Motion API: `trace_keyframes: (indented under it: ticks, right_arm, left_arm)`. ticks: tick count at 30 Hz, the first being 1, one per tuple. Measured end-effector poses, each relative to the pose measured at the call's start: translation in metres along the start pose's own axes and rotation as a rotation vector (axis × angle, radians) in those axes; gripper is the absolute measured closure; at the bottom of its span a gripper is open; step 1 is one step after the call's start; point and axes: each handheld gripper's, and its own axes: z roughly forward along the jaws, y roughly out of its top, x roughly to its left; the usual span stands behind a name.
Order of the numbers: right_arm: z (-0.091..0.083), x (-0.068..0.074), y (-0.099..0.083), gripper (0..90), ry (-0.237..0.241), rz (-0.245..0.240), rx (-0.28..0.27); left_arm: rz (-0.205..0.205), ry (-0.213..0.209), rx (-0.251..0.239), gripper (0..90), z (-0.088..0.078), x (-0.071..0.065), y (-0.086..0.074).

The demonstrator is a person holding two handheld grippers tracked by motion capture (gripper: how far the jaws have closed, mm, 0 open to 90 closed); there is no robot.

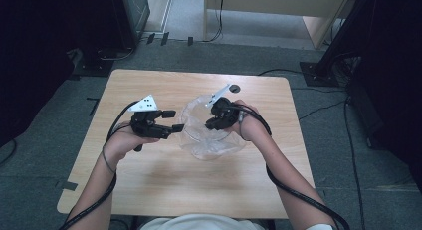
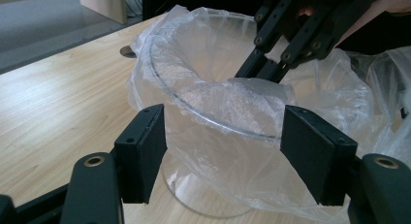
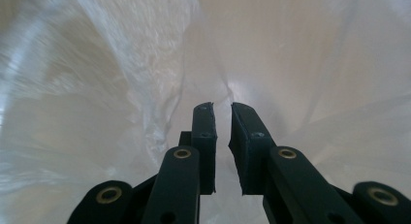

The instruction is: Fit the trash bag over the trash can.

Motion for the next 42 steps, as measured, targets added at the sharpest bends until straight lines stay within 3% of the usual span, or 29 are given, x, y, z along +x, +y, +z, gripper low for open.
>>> trace_keyframes:
  ticks: [3, 6, 7, 13, 15, 17, 19, 22, 27, 31, 35, 42]
  right_arm:
    - [0.009, 0.001, 0.0, 76.2, 0.023, -0.017, 0.066]
    - [0.017, 0.002, -0.001, 61.7, 0.07, -0.006, 0.093]
    - [0.02, 0.002, -0.002, 49.5, 0.077, -0.004, 0.083]
    - [0.02, 0.0, -0.005, 31.9, 0.058, -0.014, 0.007]
    - [0.019, 0.001, -0.006, 36.2, 0.047, -0.025, -0.016]
    - [0.017, 0.001, -0.006, 54.0, 0.033, -0.019, -0.033]
    - [0.011, 0.0, -0.005, 61.8, 0.016, -0.025, -0.041]
    - [0.0, -0.002, 0.001, 64.8, 0.028, 0.0, -0.04]
    - [-0.012, 0.0, 0.019, 65.1, 0.029, -0.02, -0.033]
    - [-0.003, 0.007, 0.037, 66.4, 0.017, -0.056, 0.016]
    - [0.009, 0.008, 0.05, 65.8, 0.035, -0.038, 0.045]
    - [0.023, 0.008, 0.059, 45.2, 0.055, -0.099, 0.073]
  left_arm:
    - [0.003, -0.001, 0.006, 32.5, 0.0, 0.0, -0.001]
    - [-0.004, -0.001, 0.007, 32.5, 0.001, 0.001, -0.003]
    - [-0.006, -0.002, 0.008, 32.4, 0.001, 0.002, -0.003]
    - [-0.015, -0.013, 0.006, 31.8, 0.002, 0.002, -0.006]
    - [-0.017, -0.013, 0.007, 31.8, 0.002, 0.002, -0.006]
    - [-0.015, -0.011, 0.006, 31.9, 0.002, 0.003, -0.006]
    - [-0.021, -0.012, 0.004, 31.8, 0.001, 0.003, -0.006]
    - [-0.019, -0.012, -0.001, 31.9, 0.0, 0.003, -0.005]
    - [-0.016, -0.01, -0.016, 31.9, -0.004, 0.003, -0.003]
    - [-0.012, -0.009, -0.013, 32.1, -0.006, 0.004, -0.003]
    - [-0.014, -0.018, -0.017, 33.1, -0.007, 0.004, -0.004]
    - [-0.012, -0.043, -0.005, 34.6, -0.007, 0.004, -0.006]
